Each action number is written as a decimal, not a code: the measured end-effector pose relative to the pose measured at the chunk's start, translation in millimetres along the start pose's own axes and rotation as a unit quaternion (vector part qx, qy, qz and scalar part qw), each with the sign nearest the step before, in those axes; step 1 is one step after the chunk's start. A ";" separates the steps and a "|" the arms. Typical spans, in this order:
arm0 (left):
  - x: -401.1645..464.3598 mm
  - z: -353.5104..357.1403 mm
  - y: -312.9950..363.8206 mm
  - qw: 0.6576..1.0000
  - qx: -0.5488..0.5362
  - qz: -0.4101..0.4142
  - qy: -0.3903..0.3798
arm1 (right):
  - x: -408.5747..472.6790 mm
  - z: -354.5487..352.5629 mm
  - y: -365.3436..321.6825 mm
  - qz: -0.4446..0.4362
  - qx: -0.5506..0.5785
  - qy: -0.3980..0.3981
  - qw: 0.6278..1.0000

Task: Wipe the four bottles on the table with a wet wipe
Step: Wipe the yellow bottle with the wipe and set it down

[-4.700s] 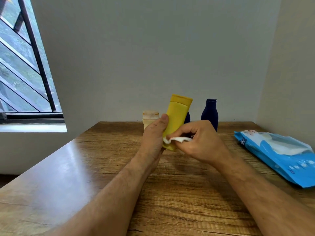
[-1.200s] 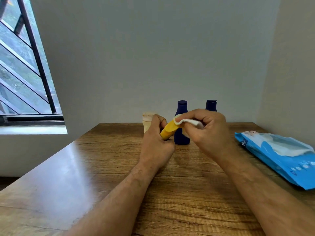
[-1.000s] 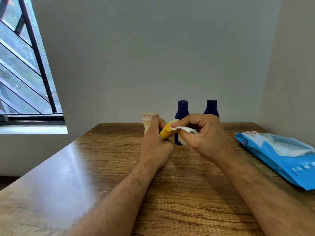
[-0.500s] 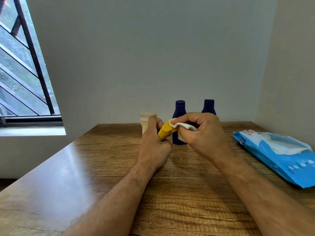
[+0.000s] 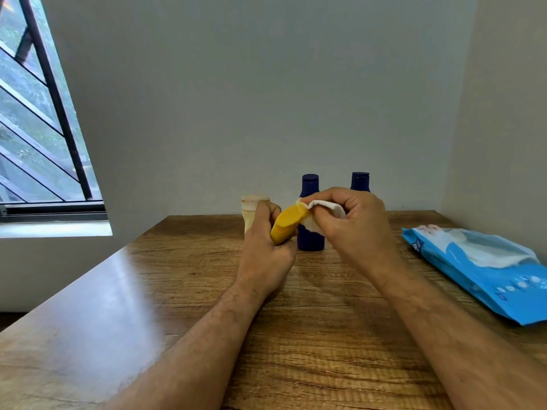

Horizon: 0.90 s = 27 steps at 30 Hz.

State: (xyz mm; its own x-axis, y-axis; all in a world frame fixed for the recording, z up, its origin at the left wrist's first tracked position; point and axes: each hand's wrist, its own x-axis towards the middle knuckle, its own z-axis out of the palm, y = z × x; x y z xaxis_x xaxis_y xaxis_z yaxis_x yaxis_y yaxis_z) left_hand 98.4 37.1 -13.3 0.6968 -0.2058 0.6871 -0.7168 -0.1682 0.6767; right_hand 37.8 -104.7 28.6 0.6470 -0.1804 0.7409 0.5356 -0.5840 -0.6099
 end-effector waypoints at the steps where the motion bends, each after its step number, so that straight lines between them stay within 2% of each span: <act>1: -0.1 0.3 -0.3 1.000 -0.011 0.005 0.002 | -0.5 0.5 -0.7 0.002 0.002 -0.003 1.000; 5: 0.3 -0.4 1.7 0.998 -0.064 0.017 0.011 | -1.7 3.7 -0.2 0.004 -0.004 0.004 1.000; 9: 0.5 -3.8 8.6 0.983 -0.171 -0.046 0.038 | 3.3 0.0 6.2 0.052 -0.018 0.082 0.995; 11: 2.3 -6.0 9.6 0.974 -0.215 -0.058 0.051 | 3.6 -2.2 6.6 0.081 0.007 0.087 0.993; 16: 5.5 -4.6 12.0 0.966 -0.243 -0.068 0.056 | -5.2 5.8 -4.9 0.071 0.101 -0.040 0.992; 19: 7.2 -5.8 15.7 0.948 -0.293 -0.098 0.075 | -6.9 7.6 -7.1 0.081 0.127 -0.122 0.981; 22: 8.3 -8.0 13.1 0.946 -0.287 -0.126 0.084 | -6.4 4.4 -6.4 0.087 0.130 -0.194 0.968; 24: 7.1 -7.2 9.6 0.946 -0.288 -0.139 0.060 | -6.5 3.9 -6.2 0.073 0.124 -0.201 0.969; 27: 5.8 -5.1 10.9 0.928 -0.337 -0.161 -0.001 | -6.1 4.7 -5.8 0.059 0.122 -0.132 0.982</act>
State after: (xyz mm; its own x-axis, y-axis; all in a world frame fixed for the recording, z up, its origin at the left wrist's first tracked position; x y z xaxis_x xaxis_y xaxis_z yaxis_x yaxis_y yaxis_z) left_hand 94.8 38.9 -0.6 0.8721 -0.2514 0.4199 -0.2929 0.4193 0.8593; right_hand 33.3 -96.6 26.3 0.8130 -0.0047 0.5822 0.5420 -0.3589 -0.7599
